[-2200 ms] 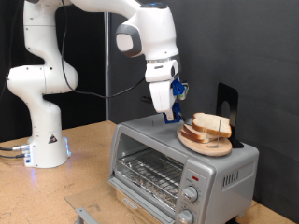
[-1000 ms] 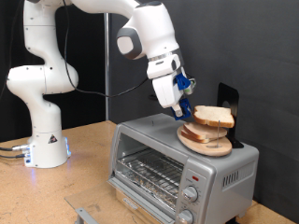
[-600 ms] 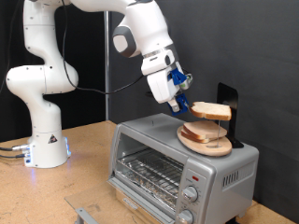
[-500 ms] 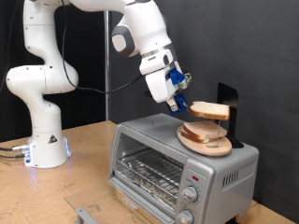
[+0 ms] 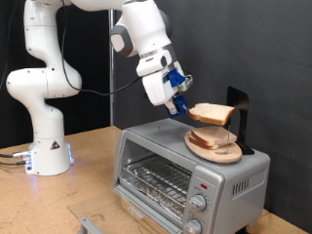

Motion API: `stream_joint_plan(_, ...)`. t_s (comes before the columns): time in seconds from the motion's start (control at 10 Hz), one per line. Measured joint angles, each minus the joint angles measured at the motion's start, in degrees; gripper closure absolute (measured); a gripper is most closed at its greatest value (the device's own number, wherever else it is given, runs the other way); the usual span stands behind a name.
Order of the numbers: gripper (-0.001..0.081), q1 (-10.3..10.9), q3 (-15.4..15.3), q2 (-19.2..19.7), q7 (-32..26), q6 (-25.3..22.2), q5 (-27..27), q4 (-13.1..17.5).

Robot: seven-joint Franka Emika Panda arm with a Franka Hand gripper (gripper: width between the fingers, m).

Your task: Make a piece of toast with the oven

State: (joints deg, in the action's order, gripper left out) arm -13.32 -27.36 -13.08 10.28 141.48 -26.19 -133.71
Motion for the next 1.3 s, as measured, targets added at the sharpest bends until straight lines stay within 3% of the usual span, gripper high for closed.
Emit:
stream_joint_plan(0.6,0.0406,0.03,3.1,-5.74,-5.21,-3.1,-4.29,-3.37)
stream_joint_plan(0.8,0.0406,0.09,4.49,-7.45,-6.77,-7.15,-5.65,-3.68)
stream_joint_plan(1.1,0.0406,-0.02,4.46,-7.58,-7.41,-6.61,-5.6,-4.4)
stream_joint_plan(1.3,0.0406,-0.04,6.12,-9.53,-9.39,-6.61,-5.95,-6.61)
